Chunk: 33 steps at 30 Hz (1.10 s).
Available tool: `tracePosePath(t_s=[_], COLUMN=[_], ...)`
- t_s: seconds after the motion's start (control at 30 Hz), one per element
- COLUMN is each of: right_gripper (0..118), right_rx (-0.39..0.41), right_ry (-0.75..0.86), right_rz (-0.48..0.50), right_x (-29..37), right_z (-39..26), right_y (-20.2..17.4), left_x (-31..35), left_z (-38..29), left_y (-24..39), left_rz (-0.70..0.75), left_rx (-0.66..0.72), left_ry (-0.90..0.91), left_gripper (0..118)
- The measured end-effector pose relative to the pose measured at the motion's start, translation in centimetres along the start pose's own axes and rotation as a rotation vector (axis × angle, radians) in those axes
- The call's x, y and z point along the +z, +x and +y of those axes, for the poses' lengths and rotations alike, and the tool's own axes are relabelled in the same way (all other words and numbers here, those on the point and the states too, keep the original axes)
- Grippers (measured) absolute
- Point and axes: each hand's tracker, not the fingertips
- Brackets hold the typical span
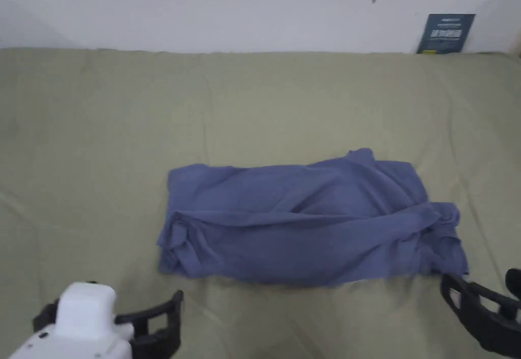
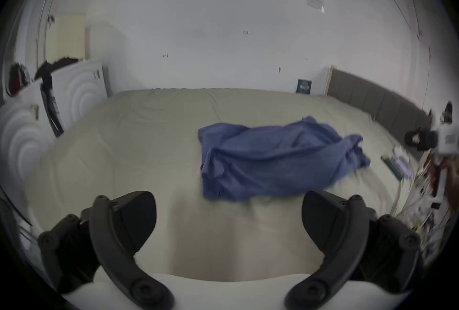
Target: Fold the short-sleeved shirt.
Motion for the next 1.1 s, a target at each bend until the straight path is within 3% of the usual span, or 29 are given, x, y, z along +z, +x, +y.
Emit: tracePosePath(t_s=[0.03, 0.07, 0.1, 0.17, 0.37, 0.4, 0.43, 0.47, 0.5, 0.53, 0.57, 0.63, 0.77, 0.83, 0.87, 0.93, 0.97, 1.0, 1.1], right_gripper=[0, 0, 0, 0, 0, 0, 0, 0, 0, 0, 0, 0, 0, 0, 0, 0, 0, 0, 0], right_rx=[0.009, 0.05, 0.042, -0.016, 0.0, -0.01, -0.016, -0.016, -0.013, -0.008, -0.008, -0.016, -0.037, -0.043, -0.045, -0.048, -0.049, -0.05, -0.052], right_ry=[-0.001, -0.017, 0.024, -0.011, -0.022, -0.029, -0.033, -0.034, -0.036, -0.04, -0.047, -0.055, -0.068, -0.077, -0.08, -0.083, -0.084, -0.085, -0.11], right_rz=[-0.028, -0.131, -0.122, -0.006, -0.041, -0.04, -0.04, -0.04, -0.042, -0.047, -0.048, -0.053, -0.067, -0.075, -0.078, -0.087, -0.094, -0.097, -0.104], right_x=[0.8, 1.1, 2.1, 2.9, 3.6, 3.6, 3.8, 3.9, 4.1, 4.1, 4.0, 4.1, 3.9, 3.6, 3.5, 3.3, 3.1, 2.9, 1.5], right_z=[-1.0, -1.7, -3.0, -3.1, -4.7, -4.5, -4.3, -4.5, -4.8, -5.0, -4.5, -4.8, -4.6, -4.3, -4.3, -4.1, -3.9, -3.8, -3.2], right_y=[-1.5, -2.6, -3.4, -4.5, -6.5, -6.3, -6.2, -6.3, -6.4, -6.5, -5.9, -5.7, -5.1, -4.7, -4.5, -4.2, -4.1, -3.9, -2.9], left_x=[0.6, 0.6, 0.2, -0.9, -9.5, -11.2, -12.8, -14.1, -15.6, -17.2, -16.6, -18.7, -21.3, -21.9, -21.7, -20.9, -20.7, -20.8, -20.3], left_z=[-0.7, -1.4, -2.1, -3.4, -1.8, -1.4, -0.9, -0.6, 0.4, 0.4, 0.8, 0.0, 0.8, 0.6, 0.7, 0.6, 0.6, 0.7, 1.5], left_y=[0.2, -0.1, -0.3, -0.7, -2.2, -2.6, -2.9, -3.2, -3.6, -3.6, -4.0, -4.1, -5.0, -4.8, -4.5, -3.6, -2.9, -2.4, -3.2], left_rz=[-0.012, -0.035, -0.02, -0.059, -0.055, -0.046, -0.044, -0.062, -0.082, -0.058, -0.079, 0.018, 0.007, -0.01, -0.033, -0.084, -0.07, -0.082, -0.107], left_rx=[0.006, 0.029, 0.036, 0.033, 0.018, 0.011, 0.002, -0.017, -0.019, -0.03, -0.138, -0.121, -0.059, -0.053, -0.05, -0.051, -0.058, -0.068, -0.036], left_ry=[-0.011, -0.038, -0.072, -0.094, -0.216, -0.211, -0.228, -0.262, -0.332, -0.399, -0.377, -0.364, -0.401, -0.427, -0.419, -0.374, -0.374, -0.375, -0.384], left_gripper=[55, 3, 2, 2, 2, 8, 38, 56, 56, 118, 114, 117, 118, 111, 98, 45, 26, 16, 14])
